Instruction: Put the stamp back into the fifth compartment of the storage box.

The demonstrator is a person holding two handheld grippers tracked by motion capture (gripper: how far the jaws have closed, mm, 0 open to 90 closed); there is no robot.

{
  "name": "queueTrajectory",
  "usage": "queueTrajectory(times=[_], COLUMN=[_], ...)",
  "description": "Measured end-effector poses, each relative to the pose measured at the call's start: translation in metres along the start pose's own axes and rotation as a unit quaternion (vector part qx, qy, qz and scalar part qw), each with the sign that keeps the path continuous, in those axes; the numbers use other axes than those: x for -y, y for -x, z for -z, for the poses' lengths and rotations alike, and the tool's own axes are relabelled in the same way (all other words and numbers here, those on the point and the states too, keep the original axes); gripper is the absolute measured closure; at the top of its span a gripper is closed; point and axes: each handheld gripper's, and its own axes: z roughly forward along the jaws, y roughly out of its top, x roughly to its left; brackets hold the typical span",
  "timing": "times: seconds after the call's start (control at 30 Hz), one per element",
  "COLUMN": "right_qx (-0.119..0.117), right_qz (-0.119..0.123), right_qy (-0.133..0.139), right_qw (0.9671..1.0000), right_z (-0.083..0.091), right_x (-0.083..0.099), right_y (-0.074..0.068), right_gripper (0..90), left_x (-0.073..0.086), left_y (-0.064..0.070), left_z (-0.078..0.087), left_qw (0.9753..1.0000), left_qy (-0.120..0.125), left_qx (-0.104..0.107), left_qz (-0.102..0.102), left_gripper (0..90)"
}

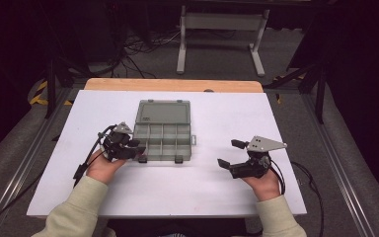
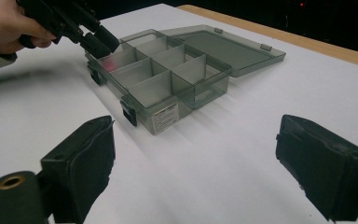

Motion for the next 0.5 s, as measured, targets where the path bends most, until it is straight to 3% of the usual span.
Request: queueTrajectory(times=[0.2, 0.33, 0.5], right_qx=[0.000, -0.001, -0.002], right_qz=[0.001, 0.003, 0.005], right_qy=[0.001, -0.001, -0.001], right_qw=[1.0000, 1.0000, 1.0000], right_z=[0.000, -0.002, -0.003], right_x=[0.000, 0.000, -0.002], right_y=[0.000, -0.001, -0.002], right_gripper=[12.3, 12.3, 12.4], left_x=[-0.001, -0.003, -0.005], left_y=[0.000, 0.004, 0.006], left_z=[0.004, 0.016, 0.031], left_qw=[0.9999, 0.9983, 0.9961], left_qy=[0.012, 0.051, 0.079], left_qx=[0.011, 0.024, 0.032], left_qz=[-0.005, -0.013, -0.022], left_gripper=[53.9, 39.0, 32.8])
